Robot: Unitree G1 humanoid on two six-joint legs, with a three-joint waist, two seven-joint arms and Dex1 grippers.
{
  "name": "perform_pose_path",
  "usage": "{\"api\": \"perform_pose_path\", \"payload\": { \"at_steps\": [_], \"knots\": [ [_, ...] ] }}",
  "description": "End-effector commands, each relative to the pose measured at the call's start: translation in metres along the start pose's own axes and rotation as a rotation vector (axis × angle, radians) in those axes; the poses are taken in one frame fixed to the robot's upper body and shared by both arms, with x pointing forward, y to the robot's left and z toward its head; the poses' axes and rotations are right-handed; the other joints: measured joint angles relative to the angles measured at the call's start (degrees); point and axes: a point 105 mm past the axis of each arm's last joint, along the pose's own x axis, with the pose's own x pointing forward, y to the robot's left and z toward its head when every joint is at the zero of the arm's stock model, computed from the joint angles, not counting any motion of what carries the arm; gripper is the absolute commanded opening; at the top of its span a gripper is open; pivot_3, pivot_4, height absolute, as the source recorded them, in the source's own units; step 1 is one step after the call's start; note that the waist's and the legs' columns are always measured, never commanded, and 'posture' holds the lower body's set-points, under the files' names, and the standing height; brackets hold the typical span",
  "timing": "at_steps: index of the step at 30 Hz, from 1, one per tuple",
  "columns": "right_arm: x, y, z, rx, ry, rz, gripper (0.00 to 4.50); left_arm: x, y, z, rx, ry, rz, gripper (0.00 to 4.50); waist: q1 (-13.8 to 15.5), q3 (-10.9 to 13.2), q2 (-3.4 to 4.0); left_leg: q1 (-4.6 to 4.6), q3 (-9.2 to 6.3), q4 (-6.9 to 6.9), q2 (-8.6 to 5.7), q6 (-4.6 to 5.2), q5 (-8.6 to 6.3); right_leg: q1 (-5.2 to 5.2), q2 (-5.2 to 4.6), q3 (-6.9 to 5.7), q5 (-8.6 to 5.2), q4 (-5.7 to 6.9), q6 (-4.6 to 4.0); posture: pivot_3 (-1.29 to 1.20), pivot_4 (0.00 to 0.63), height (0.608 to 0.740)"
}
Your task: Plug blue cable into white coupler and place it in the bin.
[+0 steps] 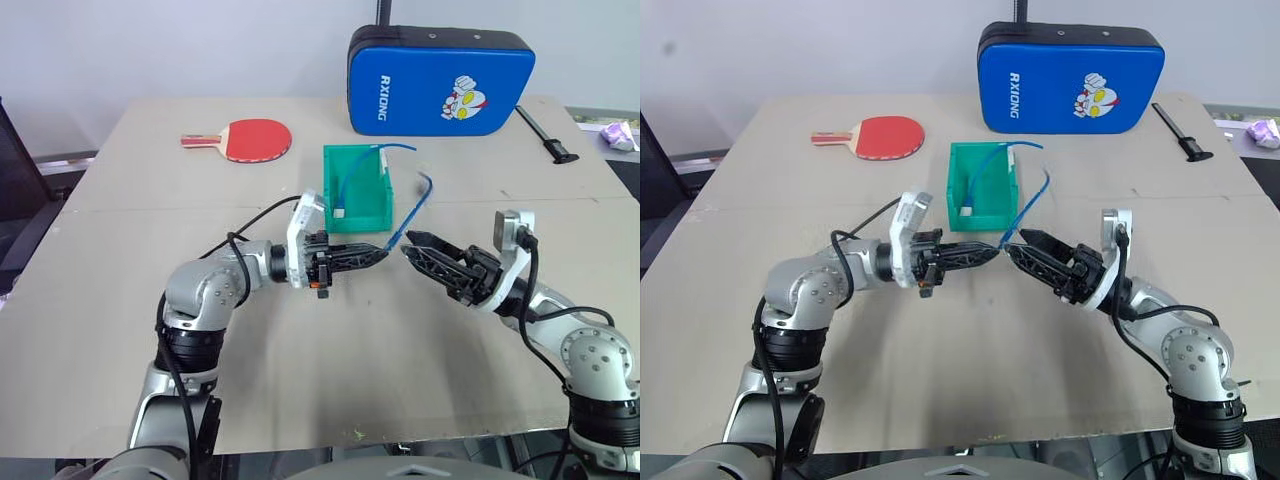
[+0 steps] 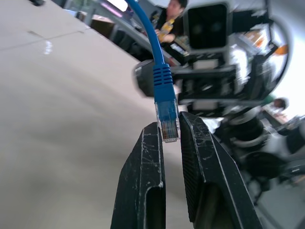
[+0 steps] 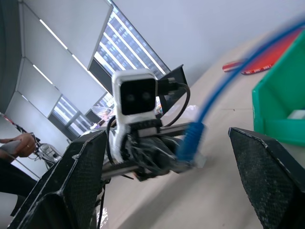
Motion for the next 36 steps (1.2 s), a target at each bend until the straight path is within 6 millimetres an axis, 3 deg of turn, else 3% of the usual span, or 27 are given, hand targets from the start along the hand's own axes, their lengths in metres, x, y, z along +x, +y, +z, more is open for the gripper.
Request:
{"api": "perform_pose_path", "payload": {
  "at_steps": [1, 13, 16, 21, 22, 23, 30, 31, 36],
  "knots": [
    [0.003, 0.006, -0.001, -0.011, 0.029, 0.042, 4.0, 0.003, -0.013, 0.012, 0.046, -0.023, -0.043, 0.03, -0.07, 0.0, 0.0, 0.0, 0.01, 0.0, 0.0, 0.0, 0.0, 0.0, 0.0, 0.02, 0.0, -0.01, 0.0, 0.0, 0.15, 0.728],
    [0.015, 0.013, 0.003, -0.033, 0.032, 0.086, 4.0, 0.005, -0.016, 0.005, 0.027, 0.01, -0.058, 0.03, -0.05, 0.0, 0.0, 0.04, 0.02, -0.02, 0.0, 0.0, 0.0, 0.0, 0.04, 0.02, 0.0, 0.01, -0.01, 0.0, 0.15, 0.728],
    [0.016, 0.014, 0.002, -0.034, 0.034, 0.087, 3.16, 0.005, -0.016, 0.004, 0.03, 0.016, -0.056, 0.0, -0.07, 0.0, 0.0, 0.03, 0.03, -0.02, -0.01, 0.0, 0.0, -0.01, 0.03, 0.02, 0.0, 0.0, -0.01, 0.0, 0.15, 0.728],
    [0.014, 0.007, -0.004, -0.032, 0.073, 0.05, 0.87, 0.005, -0.015, 0.003, 0.034, 0.019, -0.05, 0.0, -0.05, 0.0, 0.0, 0.03, 0.03, -0.03, -0.01, 0.0, 0.0, -0.01, 0.03, 0.02, 0.0, -0.01, -0.01, 0.0, 0.15, 0.728],
    [0.014, 0.006, -0.004, -0.03, 0.075, 0.047, 0.24, 0.005, -0.015, 0.003, 0.033, 0.019, -0.051, 0.0, -0.06, 0.0, 0.0, 0.03, 0.03, -0.03, -0.01, 0.0, 0.0, -0.01, 0.03, 0.02, 0.0, -0.01, -0.01, 0.0, 0.15, 0.728],
    [0.014, 0.007, -0.004, -0.028, 0.076, 0.048, 0.04, 0.005, -0.015, 0.002, 0.033, 0.021, -0.052, 0.0, -0.09, 0.0, 0.0, 0.03, 0.04, -0.03, -0.01, 0.0, 0.0, -0.01, 0.03, 0.03, 0.0, -0.01, -0.01, 0.0, 0.15, 0.728],
    [0.016, 0.011, -0.002, -0.009, 0.07, 0.076, 0.04, 0.002, -0.012, 0.005, 0.088, -0.018, -0.027, 0.0, -0.09, 0.0, 0.0, 0.03, 0.04, -0.03, 0.0, 0.0, 0.0, -0.01, 0.03, 0.04, 0.0, -0.01, -0.01, 0.0, 0.15, 0.728],
    [0.017, 0.011, -0.001, -0.007, 0.068, 0.079, 0.0, 0.002, -0.014, 0.005, 0.093, -0.015, -0.037, 0.97, -0.09, 0.0, 0.0, 0.03, 0.04, -0.03, 0.0, 0.0, 0.0, -0.01, 0.03, 0.04, 0.0, -0.02, -0.01, 0.0, 0.15, 0.728],
    [0.013, -0.001, 0.022, -0.048, -0.004, 0.04, 0.0, -0.011, -0.018, -0.004, 0.14, 0.01, 0.073, 3.21, -0.4, 0.0, 0.01, 0.03, 0.06, -0.05, 0.02, 0.0, 0.0, -0.03, 0.02, 0.07, 0.0, -0.04, -0.01, 0.0, 0.15, 0.728]
  ]
}}
